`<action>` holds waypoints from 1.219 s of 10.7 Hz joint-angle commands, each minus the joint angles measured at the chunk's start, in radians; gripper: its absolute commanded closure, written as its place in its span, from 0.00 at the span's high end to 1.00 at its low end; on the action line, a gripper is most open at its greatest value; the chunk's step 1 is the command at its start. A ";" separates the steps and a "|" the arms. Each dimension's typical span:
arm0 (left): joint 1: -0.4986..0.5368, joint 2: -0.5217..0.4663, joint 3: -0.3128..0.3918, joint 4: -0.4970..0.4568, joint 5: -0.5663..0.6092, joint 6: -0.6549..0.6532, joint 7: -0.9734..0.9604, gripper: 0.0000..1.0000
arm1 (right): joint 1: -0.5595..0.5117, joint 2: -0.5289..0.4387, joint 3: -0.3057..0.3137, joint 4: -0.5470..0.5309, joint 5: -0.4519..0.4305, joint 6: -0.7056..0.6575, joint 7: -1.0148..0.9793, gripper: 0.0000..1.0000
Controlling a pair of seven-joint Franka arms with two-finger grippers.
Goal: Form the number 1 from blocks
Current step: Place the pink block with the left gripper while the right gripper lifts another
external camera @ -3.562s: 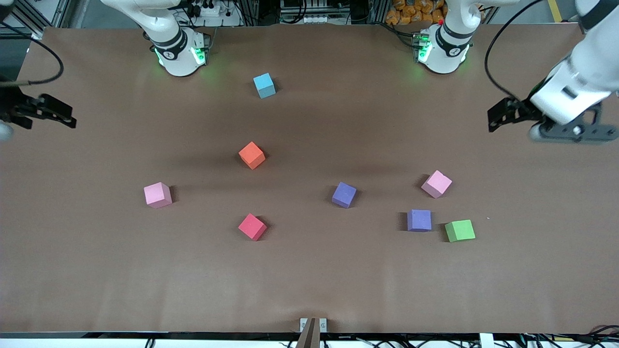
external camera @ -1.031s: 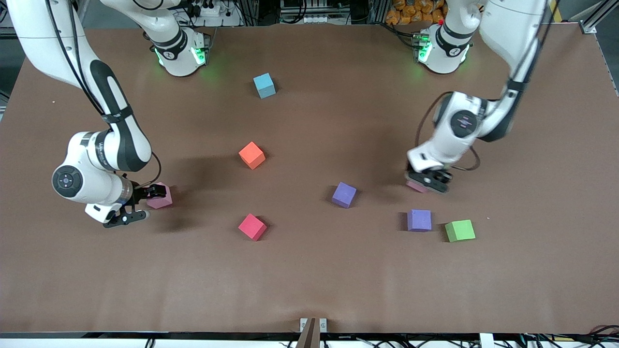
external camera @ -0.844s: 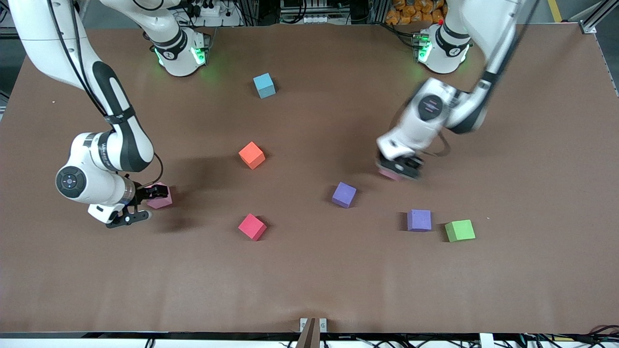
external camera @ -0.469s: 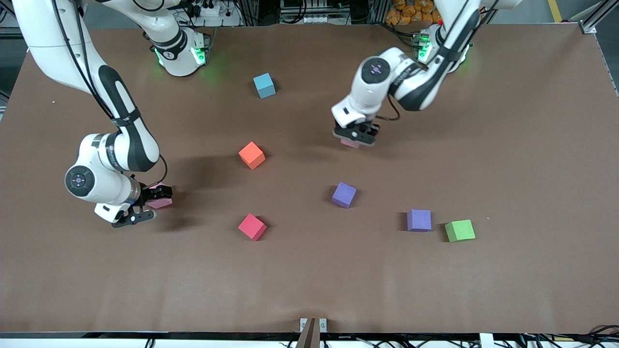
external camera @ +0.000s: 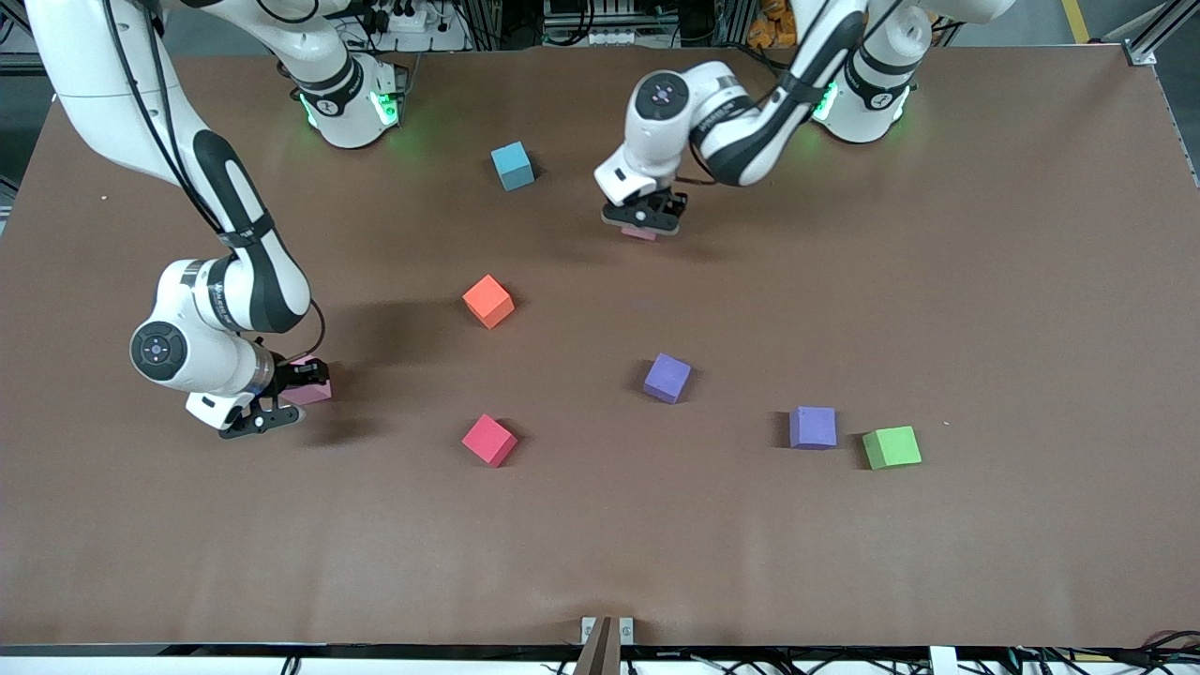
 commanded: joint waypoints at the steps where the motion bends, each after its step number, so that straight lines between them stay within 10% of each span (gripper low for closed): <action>1: -0.064 0.052 0.006 0.064 -0.005 -0.010 -0.149 0.00 | 0.032 -0.064 -0.007 -0.002 0.014 -0.024 0.051 0.59; 10: -0.135 0.138 0.010 0.123 0.016 -0.080 -0.286 0.00 | 0.321 -0.288 -0.004 -0.086 0.014 -0.136 0.706 0.60; 11: -0.134 0.138 0.010 0.126 0.015 -0.082 -0.284 0.99 | 0.351 -0.305 -0.004 -0.100 0.015 -0.133 0.742 0.60; 13: -0.129 0.127 0.010 0.176 0.015 -0.139 -0.295 1.00 | 0.379 -0.325 -0.004 -0.126 0.070 -0.127 0.753 0.60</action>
